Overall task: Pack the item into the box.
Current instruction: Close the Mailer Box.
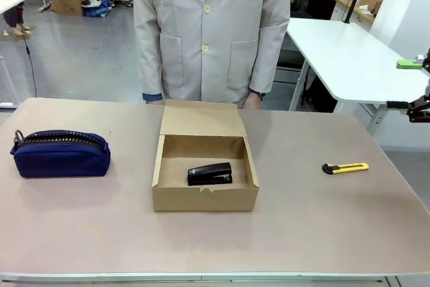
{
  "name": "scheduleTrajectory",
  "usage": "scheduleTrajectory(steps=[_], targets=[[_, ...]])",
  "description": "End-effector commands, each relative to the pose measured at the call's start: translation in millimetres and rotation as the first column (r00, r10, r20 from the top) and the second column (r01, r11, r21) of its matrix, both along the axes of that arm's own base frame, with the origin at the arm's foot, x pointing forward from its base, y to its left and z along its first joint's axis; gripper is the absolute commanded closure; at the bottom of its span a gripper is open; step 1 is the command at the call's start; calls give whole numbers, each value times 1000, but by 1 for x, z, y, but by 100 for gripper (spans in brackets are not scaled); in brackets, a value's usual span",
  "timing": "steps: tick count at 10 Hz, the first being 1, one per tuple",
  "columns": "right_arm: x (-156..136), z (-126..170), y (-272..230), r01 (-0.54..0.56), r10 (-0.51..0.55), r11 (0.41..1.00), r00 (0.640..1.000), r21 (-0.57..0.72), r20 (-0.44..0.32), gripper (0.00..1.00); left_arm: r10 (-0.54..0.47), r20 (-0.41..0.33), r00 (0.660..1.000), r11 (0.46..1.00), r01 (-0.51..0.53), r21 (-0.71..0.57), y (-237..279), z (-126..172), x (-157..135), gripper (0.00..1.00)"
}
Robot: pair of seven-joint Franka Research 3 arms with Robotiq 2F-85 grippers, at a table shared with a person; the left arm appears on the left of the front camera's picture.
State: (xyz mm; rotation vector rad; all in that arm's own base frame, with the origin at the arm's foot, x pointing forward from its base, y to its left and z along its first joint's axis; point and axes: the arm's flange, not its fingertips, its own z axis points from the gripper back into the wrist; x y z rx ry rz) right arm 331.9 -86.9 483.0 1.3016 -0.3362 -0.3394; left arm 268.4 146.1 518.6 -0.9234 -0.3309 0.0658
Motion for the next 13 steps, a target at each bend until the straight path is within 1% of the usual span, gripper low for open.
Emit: scheduleTrajectory(steps=[1,13], targets=[[-1,1,-1,-15,15,1000,1000,-11,3,0,-8,21,1000,1000,8,-16,-1,0,1,0],[-1,1,-1,-15,15,1000,1000,-11,3,0,-8,21,1000,1000,8,-16,-1,0,1,0]])
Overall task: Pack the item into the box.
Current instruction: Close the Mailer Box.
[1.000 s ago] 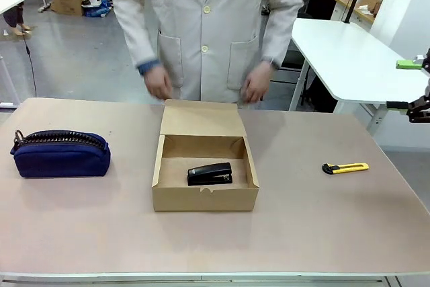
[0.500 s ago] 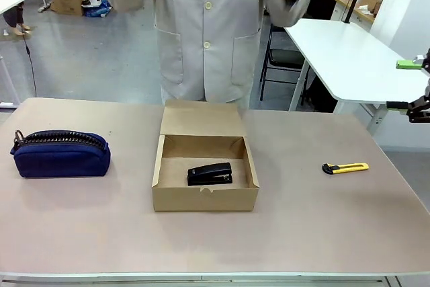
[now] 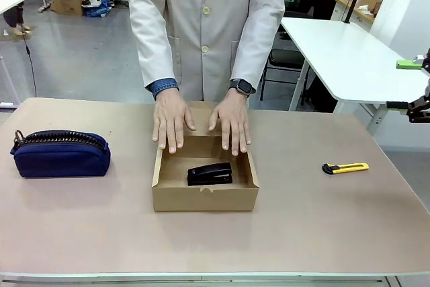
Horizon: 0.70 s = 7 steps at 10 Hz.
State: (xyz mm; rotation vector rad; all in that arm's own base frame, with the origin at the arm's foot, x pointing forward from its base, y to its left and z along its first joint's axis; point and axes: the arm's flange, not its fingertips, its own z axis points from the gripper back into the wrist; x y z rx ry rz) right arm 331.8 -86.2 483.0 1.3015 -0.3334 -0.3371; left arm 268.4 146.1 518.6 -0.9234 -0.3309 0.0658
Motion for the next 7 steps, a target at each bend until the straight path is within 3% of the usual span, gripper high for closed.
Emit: scheduleTrajectory(steps=[1,5,7], targets=[[-1,1,-2,-12,12,1000,1000,-10,4,0,-8,21,1000,1000,8,-16,-1,0,1,0],[0,0,0,0,0,1000,1000,0,0,0,0,0,1000,1000,0,0,0,0,0,0],[37,-12,48,-47,47,998,999,-41,16,0,-178,-53,983,983,175,-63,-43,-14,39,0]])
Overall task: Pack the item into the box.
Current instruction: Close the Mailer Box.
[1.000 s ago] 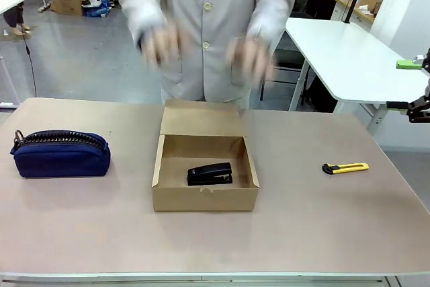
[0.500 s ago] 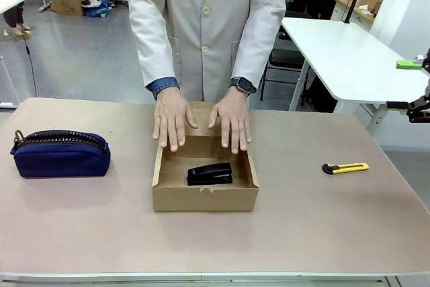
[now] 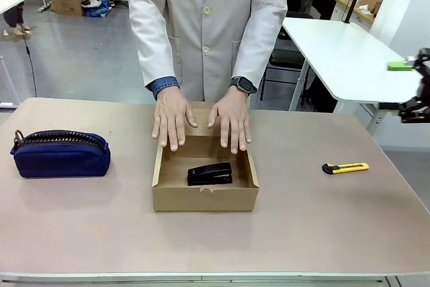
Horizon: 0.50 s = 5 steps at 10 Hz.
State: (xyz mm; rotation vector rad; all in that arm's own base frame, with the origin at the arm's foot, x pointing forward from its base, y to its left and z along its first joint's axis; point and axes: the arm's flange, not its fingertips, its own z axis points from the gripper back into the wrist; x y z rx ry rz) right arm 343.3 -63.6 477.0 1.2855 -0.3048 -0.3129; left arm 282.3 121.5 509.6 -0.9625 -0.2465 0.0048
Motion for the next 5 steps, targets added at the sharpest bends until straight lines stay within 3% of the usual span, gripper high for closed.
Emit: scheduleTrajectory(steps=[1,2,4,5], targets=[[45,-17,66,-59,60,998,997,-34,43,0,-114,-35,993,992,112,-60,-54,-19,45,0],[59,-30,110,-116,118,992,992,-46,46,0,-160,-66,985,983,152,-101,-94,-37,60,0],[62,-43,151,-149,152,988,987,-42,60,0,-166,-95,981,979,153,-133,-140,-65,70,0],[57,-38,138,-167,171,983,984,-75,48,0,-167,-223,960,985,154,-73,-128,-59,74,0]])
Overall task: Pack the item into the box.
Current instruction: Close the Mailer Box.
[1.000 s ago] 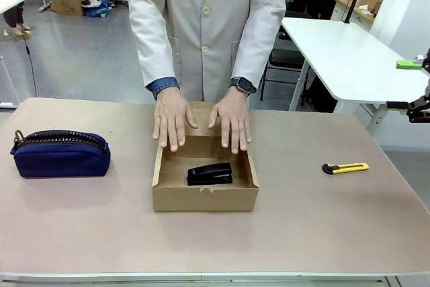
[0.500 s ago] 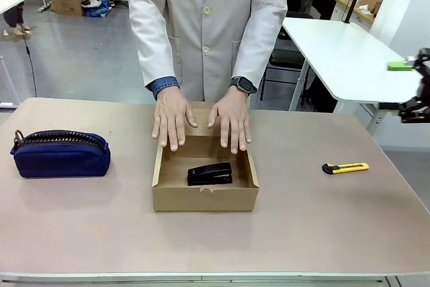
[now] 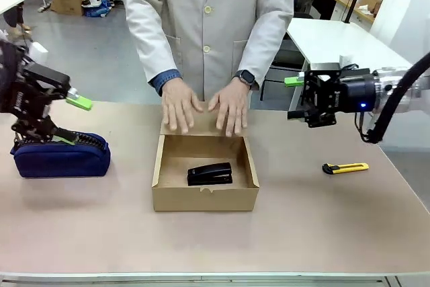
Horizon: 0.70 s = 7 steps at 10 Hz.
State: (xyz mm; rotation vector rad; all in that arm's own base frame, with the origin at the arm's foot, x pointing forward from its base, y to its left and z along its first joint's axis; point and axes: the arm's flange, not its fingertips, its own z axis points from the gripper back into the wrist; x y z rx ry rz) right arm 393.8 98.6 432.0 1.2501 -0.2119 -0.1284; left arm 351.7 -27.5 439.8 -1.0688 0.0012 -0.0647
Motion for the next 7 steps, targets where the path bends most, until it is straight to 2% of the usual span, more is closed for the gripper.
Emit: scheduleTrajectory(steps=[1,2,3,4,5,7], targets=[[-5,3,-9,18,-18,1000,1000,8,-2,0,9,42,999,1000,-8,-17,11,11,-6,0],[-5,3,-9,18,-18,1000,1000,8,-2,0,9,42,999,1000,-8,-17,11,11,-6,0],[1,0,-1,1,-1,1000,1000,-1,0,0,1,-5,1000,1000,-1,3,1,-2,2,0],[28,-10,23,-24,22,998,999,-51,-41,0,109,29,994,994,-108,-30,-22,-16,40,0],[43,-22,28,-61,58,997,997,-57,-59,0,91,23,996,990,-88,-111,-35,-29,68,0],[75,-52,28,15,-26,988,998,-153,-65,0,81,111,991,993,-71,-94,-68,-61,113,0]])
